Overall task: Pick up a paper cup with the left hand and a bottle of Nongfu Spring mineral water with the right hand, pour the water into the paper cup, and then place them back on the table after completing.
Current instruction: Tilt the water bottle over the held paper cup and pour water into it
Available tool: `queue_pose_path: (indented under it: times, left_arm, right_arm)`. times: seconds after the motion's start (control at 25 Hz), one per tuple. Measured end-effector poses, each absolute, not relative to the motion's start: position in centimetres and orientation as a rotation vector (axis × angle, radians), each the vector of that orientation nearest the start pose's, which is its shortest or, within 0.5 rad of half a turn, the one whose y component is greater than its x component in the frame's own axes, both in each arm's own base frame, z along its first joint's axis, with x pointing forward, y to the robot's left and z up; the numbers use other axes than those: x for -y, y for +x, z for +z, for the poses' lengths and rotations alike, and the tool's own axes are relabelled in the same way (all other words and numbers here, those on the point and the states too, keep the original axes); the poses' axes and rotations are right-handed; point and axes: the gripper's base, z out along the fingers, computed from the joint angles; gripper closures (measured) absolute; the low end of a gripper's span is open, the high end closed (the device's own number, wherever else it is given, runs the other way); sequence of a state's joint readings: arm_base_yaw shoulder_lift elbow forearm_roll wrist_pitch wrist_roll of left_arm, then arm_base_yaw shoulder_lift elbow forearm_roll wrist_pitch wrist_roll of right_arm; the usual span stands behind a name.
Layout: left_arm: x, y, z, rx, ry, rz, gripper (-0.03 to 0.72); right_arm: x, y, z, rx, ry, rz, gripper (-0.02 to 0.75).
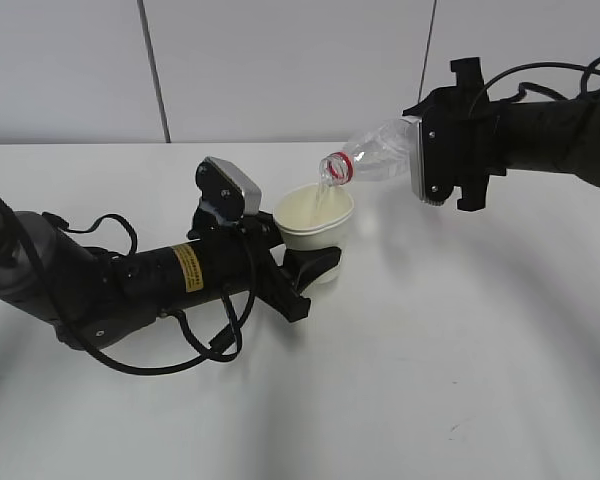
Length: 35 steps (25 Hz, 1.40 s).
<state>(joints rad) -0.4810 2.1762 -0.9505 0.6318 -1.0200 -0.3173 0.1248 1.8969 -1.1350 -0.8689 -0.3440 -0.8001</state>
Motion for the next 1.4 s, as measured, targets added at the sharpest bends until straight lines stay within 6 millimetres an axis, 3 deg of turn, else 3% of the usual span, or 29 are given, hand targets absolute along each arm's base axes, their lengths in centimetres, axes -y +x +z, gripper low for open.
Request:
queue_pose_path:
  times: [1.4]
  left_arm:
    - [22.29, 32.83, 9.73, -1.625, 0.842, -0.776, 0.293]
  right_arm:
    - [-7.49, 40.97, 20.06, -1.174, -1.711, -0.703, 0.293]
